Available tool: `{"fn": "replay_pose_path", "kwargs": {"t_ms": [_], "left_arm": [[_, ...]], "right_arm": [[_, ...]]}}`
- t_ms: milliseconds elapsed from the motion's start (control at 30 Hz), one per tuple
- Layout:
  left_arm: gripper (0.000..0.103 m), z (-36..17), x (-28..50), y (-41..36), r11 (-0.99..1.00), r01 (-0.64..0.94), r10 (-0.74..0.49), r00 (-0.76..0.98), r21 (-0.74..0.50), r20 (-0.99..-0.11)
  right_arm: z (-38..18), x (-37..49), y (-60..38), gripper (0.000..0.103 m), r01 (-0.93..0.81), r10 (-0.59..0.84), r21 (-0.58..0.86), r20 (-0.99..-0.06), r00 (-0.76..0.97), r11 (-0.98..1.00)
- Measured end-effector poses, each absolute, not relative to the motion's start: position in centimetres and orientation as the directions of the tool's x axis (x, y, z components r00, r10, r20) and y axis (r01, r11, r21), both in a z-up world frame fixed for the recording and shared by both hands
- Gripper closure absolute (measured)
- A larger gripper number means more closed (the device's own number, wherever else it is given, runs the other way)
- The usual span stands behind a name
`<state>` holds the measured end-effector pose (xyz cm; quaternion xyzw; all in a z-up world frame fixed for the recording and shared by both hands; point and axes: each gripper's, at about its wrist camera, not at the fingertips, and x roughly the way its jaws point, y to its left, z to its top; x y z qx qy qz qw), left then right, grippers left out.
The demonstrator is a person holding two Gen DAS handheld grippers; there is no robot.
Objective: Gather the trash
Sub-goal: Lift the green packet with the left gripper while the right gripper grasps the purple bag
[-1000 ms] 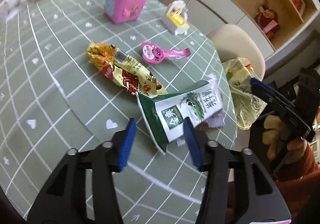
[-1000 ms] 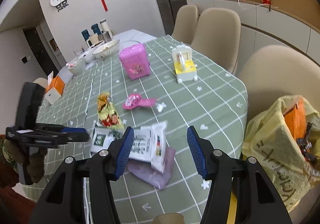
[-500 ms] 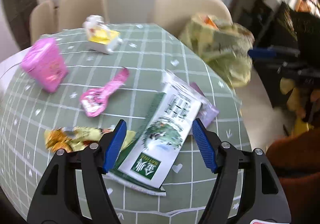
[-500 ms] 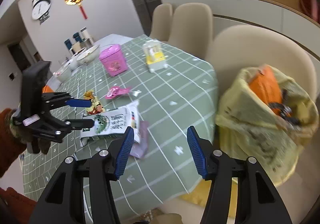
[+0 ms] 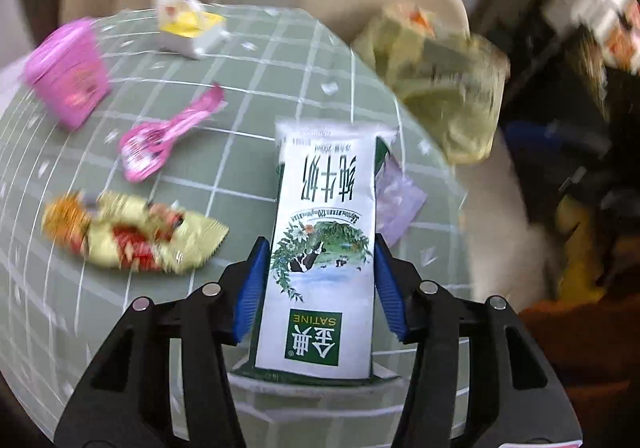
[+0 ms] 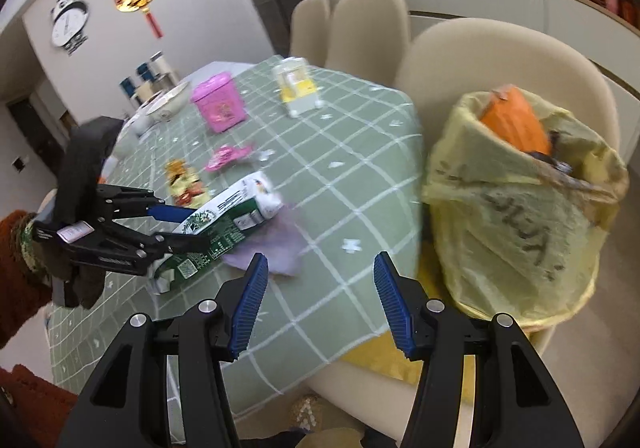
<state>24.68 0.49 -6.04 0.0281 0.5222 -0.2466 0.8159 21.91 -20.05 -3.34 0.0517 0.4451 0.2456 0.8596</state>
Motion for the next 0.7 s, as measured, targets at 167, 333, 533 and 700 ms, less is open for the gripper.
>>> {"fn": "replay_pose_path", "kwargs": {"t_ms": [167, 333, 533, 700], "left_arm": [[0.057, -3.9, 21.3, 4.7, 0.958, 0.143, -0.287, 0.476, -0.249, -0.831], [0.058, -3.7, 18.3, 7.4, 0.962, -0.041, -0.208, 0.535, -0.271, -0.819], [0.057, -5.5, 17.1, 8.1, 0.982, -0.057, -0.137, 0.452, -0.182, -0.881], [0.057, -7.0, 16.3, 9.3, 0.974, -0.095, -0.148, 0.411, -0.203, -0.900]], "right_arm": [[-5.3, 23.0, -16.8, 0.051, -0.435, 0.508, 0.327, -0.757, 0.411, 0.839], [-7.3, 25.4, -14.4, 0.051, -0.482, 0.493, 0.285, -0.779, 0.387, 0.828], [-9.1, 28.0, -12.2, 0.051, -0.526, 0.489, 0.263, -0.798, 0.353, 0.809], [-9.4, 27.2, -10.2, 0.051, -0.568, 0.475, 0.214, -0.802, 0.363, 0.795]]}}
